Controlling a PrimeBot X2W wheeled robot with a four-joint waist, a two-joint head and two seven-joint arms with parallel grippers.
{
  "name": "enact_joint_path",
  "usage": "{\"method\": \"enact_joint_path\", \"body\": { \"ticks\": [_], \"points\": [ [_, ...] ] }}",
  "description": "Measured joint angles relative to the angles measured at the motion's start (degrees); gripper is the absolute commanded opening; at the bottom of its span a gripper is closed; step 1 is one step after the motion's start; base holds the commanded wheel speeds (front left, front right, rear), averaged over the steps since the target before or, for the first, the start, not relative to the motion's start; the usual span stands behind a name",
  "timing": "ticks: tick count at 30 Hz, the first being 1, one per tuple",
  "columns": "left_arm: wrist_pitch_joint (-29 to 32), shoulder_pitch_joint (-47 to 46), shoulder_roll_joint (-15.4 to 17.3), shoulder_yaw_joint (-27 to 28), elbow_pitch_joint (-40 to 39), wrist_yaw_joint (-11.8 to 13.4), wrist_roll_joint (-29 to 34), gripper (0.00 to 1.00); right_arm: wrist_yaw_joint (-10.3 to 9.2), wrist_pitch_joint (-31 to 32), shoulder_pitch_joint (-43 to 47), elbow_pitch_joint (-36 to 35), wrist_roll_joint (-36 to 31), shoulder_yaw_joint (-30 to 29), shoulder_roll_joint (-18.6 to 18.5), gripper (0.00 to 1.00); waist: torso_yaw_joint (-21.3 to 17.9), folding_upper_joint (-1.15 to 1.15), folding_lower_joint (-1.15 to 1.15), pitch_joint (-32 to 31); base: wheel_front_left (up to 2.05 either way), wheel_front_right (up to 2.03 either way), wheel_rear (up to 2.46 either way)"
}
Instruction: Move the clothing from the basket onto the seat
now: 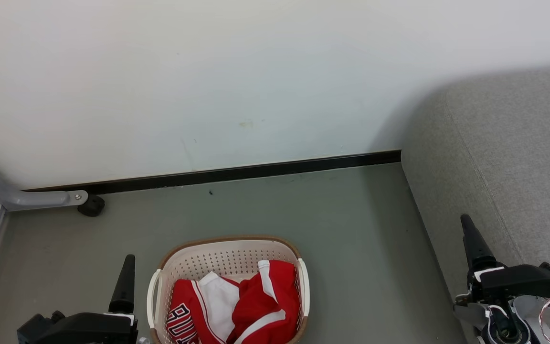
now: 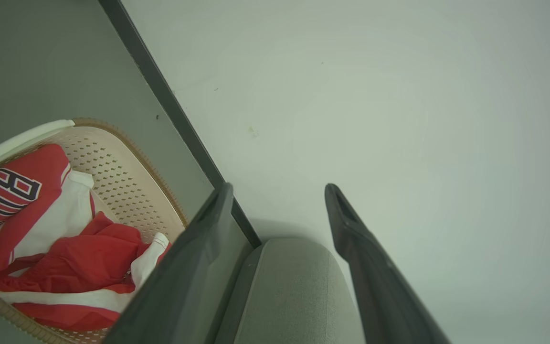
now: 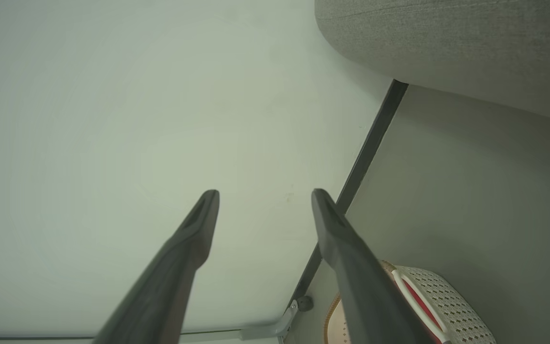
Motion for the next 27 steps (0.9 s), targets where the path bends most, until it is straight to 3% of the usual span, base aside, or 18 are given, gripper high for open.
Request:
{"method": "enact_joint_path", "body": {
  "ticks": [27],
  "points": [
    [-5.8, -5.6, 4.0, -7.8, 5.2, 0.9, 22.7, 1.0, 0.05, -6.5, -10.1, 10.4, -22.1, 17.4, -4.6, 1.0, 0.3, 0.0, 0.0, 0.3, 0.0, 0.0, 0.0]
  ]
}}
